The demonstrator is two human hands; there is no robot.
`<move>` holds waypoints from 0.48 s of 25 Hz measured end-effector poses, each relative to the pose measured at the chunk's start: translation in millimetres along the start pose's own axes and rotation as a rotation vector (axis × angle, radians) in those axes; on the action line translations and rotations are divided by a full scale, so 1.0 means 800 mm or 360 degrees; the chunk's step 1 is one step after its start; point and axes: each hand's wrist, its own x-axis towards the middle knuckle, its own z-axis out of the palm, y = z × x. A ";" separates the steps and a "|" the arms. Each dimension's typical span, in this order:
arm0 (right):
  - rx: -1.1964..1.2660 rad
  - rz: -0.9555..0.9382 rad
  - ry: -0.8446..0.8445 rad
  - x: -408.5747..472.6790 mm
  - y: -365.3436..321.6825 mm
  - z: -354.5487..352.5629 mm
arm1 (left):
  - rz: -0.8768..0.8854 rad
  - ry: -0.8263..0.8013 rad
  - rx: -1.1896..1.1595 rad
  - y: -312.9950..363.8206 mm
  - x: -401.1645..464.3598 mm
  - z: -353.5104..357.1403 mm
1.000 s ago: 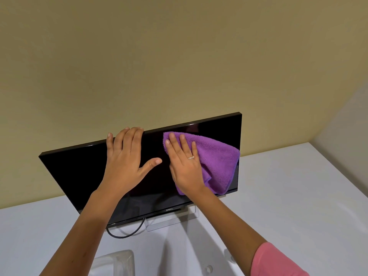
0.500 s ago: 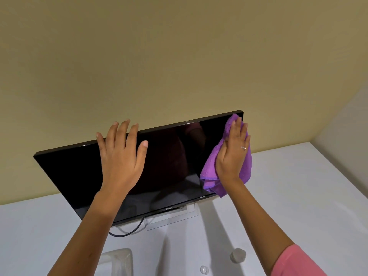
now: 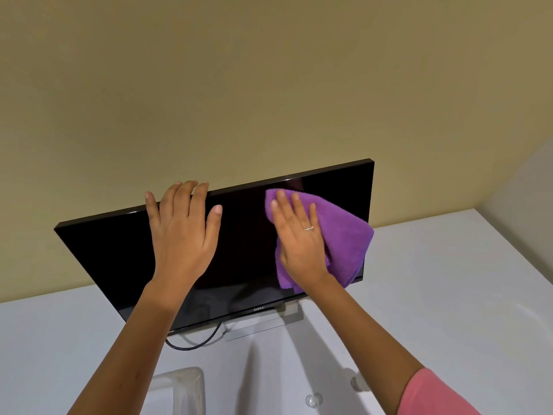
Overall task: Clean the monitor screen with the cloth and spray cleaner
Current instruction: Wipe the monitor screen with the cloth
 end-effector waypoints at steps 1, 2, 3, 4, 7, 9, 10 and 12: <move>-0.0004 0.0125 0.0001 0.004 0.014 -0.007 | 0.0003 0.0005 -0.0008 0.000 0.000 0.000; 0.0005 0.0274 0.0013 0.008 0.029 -0.014 | 0.0007 0.0010 -0.0012 0.001 -0.001 0.000; 0.0016 0.0419 0.0038 0.011 0.046 -0.020 | 0.0010 0.0015 -0.0011 0.001 -0.001 0.000; 0.0024 0.0541 0.0073 0.012 0.060 -0.025 | 0.0014 0.0017 -0.0007 0.001 -0.002 -0.001; 0.0156 0.0769 0.0233 0.004 0.086 -0.030 | 0.0051 -0.0003 -0.0017 -0.003 -0.003 -0.006; 0.0290 0.0880 0.0320 -0.008 0.085 -0.027 | 0.0088 -0.0029 -0.0037 -0.009 -0.007 -0.010; 0.0311 0.0931 0.0308 -0.016 0.081 -0.023 | 0.0098 -0.0041 -0.0038 -0.013 -0.009 -0.011; 0.0177 0.0975 0.0175 -0.035 0.065 -0.014 | 0.0089 -0.0044 -0.0002 -0.027 -0.016 -0.015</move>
